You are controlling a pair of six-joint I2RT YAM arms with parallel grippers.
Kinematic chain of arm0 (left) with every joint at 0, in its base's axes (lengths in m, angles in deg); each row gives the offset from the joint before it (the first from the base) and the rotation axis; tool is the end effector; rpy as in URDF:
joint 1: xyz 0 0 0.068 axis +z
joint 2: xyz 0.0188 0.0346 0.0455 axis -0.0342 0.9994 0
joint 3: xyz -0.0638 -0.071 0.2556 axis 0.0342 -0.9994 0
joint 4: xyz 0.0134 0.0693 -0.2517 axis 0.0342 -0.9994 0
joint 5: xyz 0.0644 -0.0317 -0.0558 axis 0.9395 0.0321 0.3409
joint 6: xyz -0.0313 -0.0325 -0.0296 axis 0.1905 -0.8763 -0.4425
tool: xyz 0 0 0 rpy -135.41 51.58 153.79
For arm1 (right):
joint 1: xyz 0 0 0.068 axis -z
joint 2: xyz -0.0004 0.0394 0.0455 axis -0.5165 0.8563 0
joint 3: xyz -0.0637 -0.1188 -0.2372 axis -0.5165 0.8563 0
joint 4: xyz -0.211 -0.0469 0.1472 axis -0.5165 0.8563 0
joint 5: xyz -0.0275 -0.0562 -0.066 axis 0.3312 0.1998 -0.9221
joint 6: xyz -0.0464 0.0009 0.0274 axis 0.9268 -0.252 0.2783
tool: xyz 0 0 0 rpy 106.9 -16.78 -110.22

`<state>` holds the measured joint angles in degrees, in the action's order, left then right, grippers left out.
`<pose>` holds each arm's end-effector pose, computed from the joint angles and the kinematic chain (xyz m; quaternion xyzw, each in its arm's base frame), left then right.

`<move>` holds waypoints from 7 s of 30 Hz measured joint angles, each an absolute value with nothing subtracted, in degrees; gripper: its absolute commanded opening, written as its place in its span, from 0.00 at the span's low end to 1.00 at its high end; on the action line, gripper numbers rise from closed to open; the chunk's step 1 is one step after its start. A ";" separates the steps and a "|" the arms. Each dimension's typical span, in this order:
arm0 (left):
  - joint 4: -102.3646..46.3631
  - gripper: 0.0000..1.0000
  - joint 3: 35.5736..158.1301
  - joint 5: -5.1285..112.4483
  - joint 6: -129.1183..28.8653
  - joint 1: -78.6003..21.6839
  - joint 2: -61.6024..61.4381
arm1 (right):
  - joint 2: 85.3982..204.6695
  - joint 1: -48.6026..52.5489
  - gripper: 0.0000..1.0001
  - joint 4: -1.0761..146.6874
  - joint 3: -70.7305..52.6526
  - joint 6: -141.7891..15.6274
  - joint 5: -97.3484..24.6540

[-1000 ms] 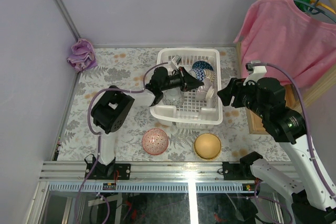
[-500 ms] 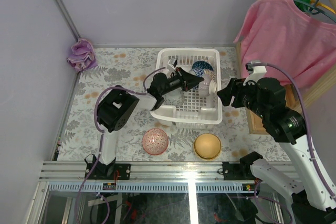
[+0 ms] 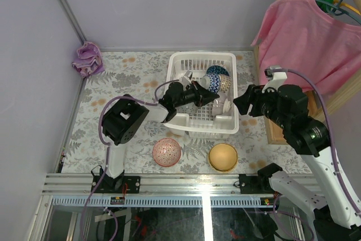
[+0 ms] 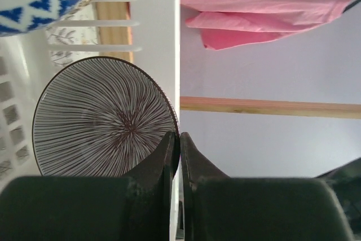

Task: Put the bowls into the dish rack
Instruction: Turn the bowl upside down on the dish rack, then pick up the bowl from the center of the board.

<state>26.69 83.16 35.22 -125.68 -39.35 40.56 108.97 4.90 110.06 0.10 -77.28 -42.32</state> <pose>0.3270 -0.2699 0.1746 -0.1442 0.6966 -0.6813 0.1725 0.1293 0.0648 0.4149 -0.0449 0.7993 0.2506 0.5443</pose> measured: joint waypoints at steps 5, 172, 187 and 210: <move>18.63 0.00 84.63 35.27 -120.54 -39.85 40.56 | 108.68 4.90 0.65 110.10 0.03 -77.30 -41.66; -70.97 0.59 67.05 67.55 -91.52 -59.72 -32.09 | 125.08 4.18 0.64 115.08 7.48 -80.01 -42.58; -67.51 0.54 66.77 71.75 -96.61 -72.85 -17.69 | 123.66 4.18 0.65 113.51 8.44 -79.42 -42.93; -62.73 0.37 66.77 75.24 -98.14 -73.64 -8.66 | 123.13 4.18 0.65 113.44 8.79 -78.27 -42.86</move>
<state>-62.73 66.77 75.24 -98.14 -73.64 -8.66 123.13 4.18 113.44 8.79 -78.27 -42.86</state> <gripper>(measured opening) 0.407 0.646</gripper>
